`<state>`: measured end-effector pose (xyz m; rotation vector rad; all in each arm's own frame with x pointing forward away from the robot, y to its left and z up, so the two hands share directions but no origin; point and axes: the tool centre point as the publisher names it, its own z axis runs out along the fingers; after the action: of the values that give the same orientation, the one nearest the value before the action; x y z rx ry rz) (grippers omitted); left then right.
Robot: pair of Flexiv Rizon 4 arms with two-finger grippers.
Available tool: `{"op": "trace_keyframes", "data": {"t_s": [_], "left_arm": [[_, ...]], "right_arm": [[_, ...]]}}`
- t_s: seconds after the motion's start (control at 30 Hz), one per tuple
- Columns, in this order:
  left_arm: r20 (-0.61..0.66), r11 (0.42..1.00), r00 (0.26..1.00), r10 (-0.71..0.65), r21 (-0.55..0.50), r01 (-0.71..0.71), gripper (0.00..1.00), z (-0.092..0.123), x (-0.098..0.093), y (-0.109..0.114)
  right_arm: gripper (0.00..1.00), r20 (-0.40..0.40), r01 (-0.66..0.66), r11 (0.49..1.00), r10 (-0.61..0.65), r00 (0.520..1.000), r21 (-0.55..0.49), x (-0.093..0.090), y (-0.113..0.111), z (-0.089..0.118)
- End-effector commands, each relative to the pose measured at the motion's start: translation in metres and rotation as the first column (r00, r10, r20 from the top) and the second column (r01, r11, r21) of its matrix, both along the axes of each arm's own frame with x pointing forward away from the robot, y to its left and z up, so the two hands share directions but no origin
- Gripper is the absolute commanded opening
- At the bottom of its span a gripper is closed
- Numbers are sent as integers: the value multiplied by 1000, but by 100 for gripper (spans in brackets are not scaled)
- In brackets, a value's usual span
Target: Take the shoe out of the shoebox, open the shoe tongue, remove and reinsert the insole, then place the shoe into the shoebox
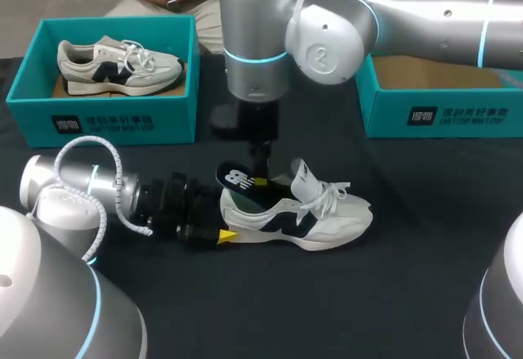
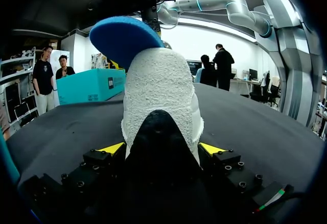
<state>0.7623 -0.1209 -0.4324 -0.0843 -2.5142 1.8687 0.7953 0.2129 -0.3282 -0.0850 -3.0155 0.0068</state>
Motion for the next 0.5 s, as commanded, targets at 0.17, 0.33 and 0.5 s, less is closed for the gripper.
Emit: {"op": "trace_keyframes", "data": {"t_s": [0.17,0.33,0.5], "left_arm": [[1,1000,1000,0,1,0,0,-5,1,-1],[1,1000,1000,0,1,0,0,-5,1,-1],[1,1000,1000,0,1,0,0,-5,1,-1]], "right_arm": [[40,-32,-6,999,7,999,31,4,-6,-6],[40,-43,-9,999,11,999,38,5,-4,-12],[40,-56,-9,999,12,998,46,4,-2,-17]]}}
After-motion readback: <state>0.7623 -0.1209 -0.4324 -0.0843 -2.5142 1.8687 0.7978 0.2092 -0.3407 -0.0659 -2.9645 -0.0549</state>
